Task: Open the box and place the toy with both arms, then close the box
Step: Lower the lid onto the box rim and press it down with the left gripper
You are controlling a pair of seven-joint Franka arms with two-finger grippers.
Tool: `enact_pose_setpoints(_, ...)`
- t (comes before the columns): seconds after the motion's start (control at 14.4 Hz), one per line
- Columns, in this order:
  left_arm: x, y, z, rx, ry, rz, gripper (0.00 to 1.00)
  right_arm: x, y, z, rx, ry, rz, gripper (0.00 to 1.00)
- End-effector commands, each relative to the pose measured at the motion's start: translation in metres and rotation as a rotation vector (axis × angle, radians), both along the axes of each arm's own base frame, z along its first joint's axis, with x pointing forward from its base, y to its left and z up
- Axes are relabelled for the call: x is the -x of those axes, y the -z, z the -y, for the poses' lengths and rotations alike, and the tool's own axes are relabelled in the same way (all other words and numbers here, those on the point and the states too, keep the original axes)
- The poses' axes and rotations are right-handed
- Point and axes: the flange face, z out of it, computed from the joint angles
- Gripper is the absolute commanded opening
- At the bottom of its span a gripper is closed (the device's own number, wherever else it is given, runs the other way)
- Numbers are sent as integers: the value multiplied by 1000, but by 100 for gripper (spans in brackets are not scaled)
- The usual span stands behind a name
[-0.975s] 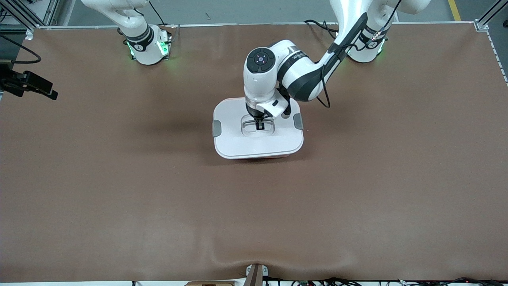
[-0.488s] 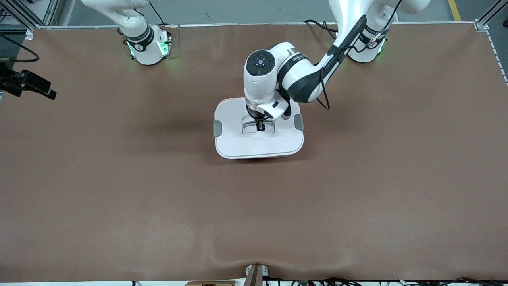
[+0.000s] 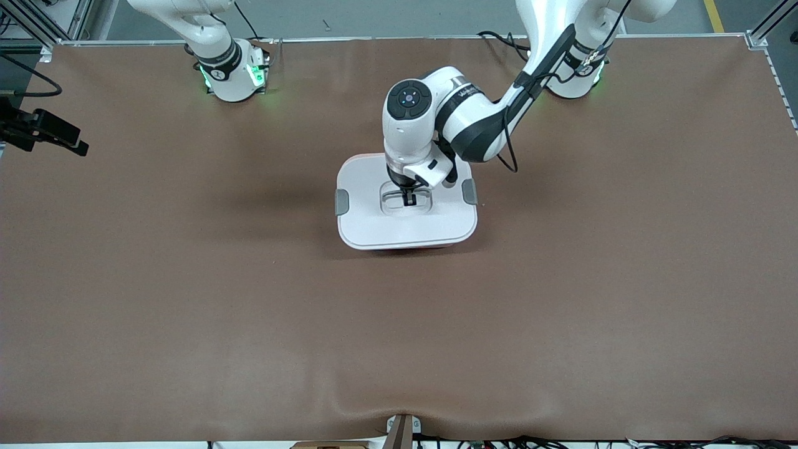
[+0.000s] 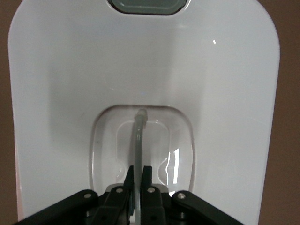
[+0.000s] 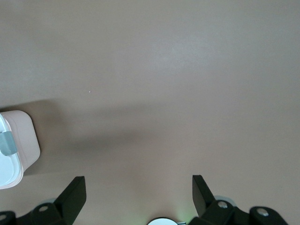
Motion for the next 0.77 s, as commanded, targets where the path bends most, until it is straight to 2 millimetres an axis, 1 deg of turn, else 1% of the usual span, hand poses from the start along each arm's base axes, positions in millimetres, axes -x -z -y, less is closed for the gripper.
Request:
enact_pose_setpoints(0.0,4,-11,9,-7,-35,34,0,3,-5,-1,-6,3,8,100)
enact_pose_setpoints(0.21,7,-4,11,-16,-32,28,0,3,-9,3,-4,9,17,100)
enact_pose_setpoints(0.42,8,2,9,-26,-30,19,0,2,-8,0,-4,5,17,100)
enact_pose_setpoints(0.56,6,7,4,-33,-24,14,0,2,-8,-1,-6,3,14,100)
enact_pose_setpoints(0.7,8,3,4,-35,-6,20,0,2,-8,-2,-7,0,14,100)
